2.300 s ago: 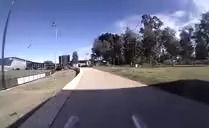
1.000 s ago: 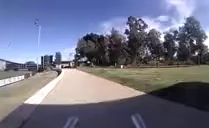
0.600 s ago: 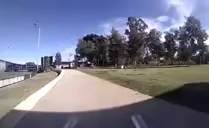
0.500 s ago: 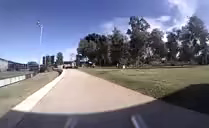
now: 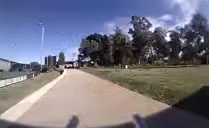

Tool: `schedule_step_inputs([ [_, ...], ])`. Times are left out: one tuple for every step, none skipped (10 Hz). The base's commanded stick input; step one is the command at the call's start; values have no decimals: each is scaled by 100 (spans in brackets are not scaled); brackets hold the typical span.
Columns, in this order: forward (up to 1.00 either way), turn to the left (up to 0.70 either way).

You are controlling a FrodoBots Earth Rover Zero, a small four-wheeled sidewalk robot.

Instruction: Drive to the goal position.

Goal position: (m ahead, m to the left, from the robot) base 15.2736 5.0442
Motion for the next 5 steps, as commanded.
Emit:
schedule_step_inputs([
  [70,0],
  [70,0],
  [70,0],
  [70,0],
  [70,0],
])
